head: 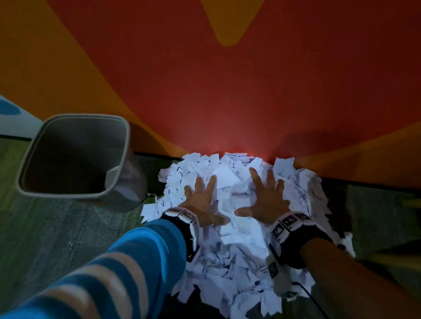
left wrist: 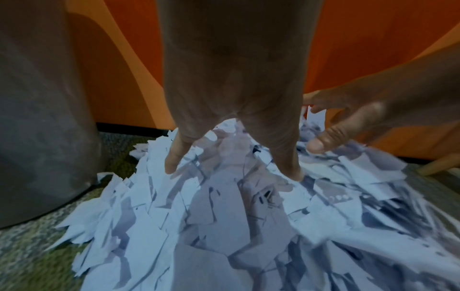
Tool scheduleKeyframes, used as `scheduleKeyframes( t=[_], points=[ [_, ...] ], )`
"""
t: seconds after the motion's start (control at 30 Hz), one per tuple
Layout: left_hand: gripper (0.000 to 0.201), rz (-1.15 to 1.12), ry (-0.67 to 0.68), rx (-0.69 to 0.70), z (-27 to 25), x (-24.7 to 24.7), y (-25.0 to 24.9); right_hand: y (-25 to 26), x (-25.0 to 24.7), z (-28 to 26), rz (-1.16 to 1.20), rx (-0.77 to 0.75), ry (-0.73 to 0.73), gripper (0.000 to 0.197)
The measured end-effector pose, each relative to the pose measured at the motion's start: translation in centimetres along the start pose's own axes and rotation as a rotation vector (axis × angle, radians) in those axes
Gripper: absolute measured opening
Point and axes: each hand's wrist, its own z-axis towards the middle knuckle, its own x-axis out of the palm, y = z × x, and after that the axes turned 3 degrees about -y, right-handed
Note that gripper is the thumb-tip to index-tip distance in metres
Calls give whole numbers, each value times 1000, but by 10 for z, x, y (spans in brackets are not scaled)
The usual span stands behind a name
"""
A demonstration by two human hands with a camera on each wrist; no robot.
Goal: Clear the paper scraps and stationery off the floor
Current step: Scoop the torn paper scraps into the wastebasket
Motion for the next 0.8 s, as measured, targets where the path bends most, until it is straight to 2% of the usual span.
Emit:
scheduleKeyframes(
  t=[0.13,0.2,0.27,0.4,0.5,0.57,0.63,0.73,0.8],
  points=[
    [136,3,-36,-18,18,16,7,-12,20,27,-69,-45,40,132],
    [130,13,-75,-10,25,24,13,-15,22,34,-87,-42,95,118],
    [119,40,-88,4,32,28,19,-14,15,39,-149,-65,132,94],
    [89,149,-94,55,52,13,20,-4,-16,53,-224,-156,148,54],
    [74,190,-72,104,64,-10,19,-2,-29,61,-219,-137,106,54],
    [58,219,-77,122,64,-23,16,-1,-33,60,-218,-125,79,55],
    [41,231,-99,123,54,-36,14,2,-39,53,-217,-121,82,44],
    [30,216,-138,119,33,-54,8,10,-58,39,-178,-108,49,13],
    [29,173,-181,132,14,-67,5,16,-76,25,-131,-113,31,18]
  ],
)
